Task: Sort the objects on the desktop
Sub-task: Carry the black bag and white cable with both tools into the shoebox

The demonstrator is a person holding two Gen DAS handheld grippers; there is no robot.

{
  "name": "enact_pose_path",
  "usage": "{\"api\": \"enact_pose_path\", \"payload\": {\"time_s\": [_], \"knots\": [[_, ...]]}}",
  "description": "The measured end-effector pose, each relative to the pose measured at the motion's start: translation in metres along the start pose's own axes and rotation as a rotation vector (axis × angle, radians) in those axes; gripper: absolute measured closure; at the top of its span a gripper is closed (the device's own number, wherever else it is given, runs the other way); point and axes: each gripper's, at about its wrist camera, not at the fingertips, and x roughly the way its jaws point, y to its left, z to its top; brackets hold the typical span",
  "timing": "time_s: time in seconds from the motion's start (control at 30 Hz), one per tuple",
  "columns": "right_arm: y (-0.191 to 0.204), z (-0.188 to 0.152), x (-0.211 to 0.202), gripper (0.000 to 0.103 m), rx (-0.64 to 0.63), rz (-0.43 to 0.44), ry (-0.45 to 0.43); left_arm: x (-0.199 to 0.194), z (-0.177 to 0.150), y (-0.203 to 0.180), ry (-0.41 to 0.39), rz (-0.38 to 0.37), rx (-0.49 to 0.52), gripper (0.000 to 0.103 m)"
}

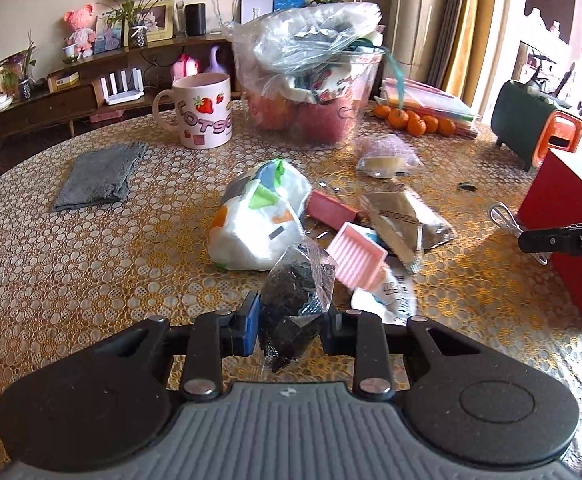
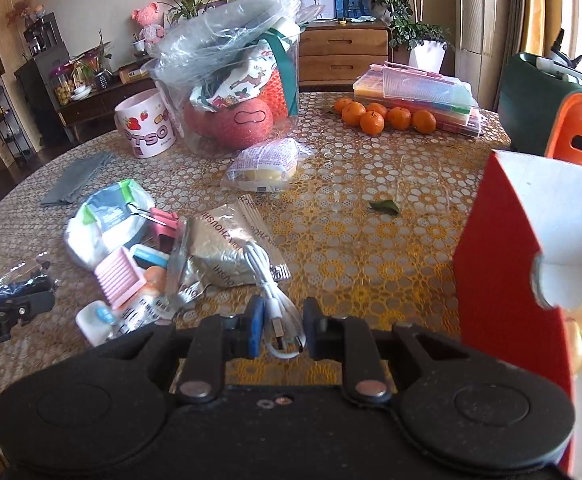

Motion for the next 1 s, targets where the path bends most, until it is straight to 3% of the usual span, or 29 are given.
{"api": "enact_pose_path", "payload": {"time_s": [0.33,0.67,1.0], "knots": [[-0.006,-0.022,-0.066,0.083,0.034,0.036,-0.029,-0.04,0.001,-0.043,-0.017,-0.072,0.036,0.075],[-0.026,-0.041,-0.131,0.083,0.082,0.056,-0.098,-0.078,0.003,-0.111,-0.06,-0.158,0.128,0.075],[-0.063,-0.056,-0.176,0.083,0.128,0.032,-0.153,-0.092,0.008,-0.187,-0.075,-0.251,0.216,0.075]]}}
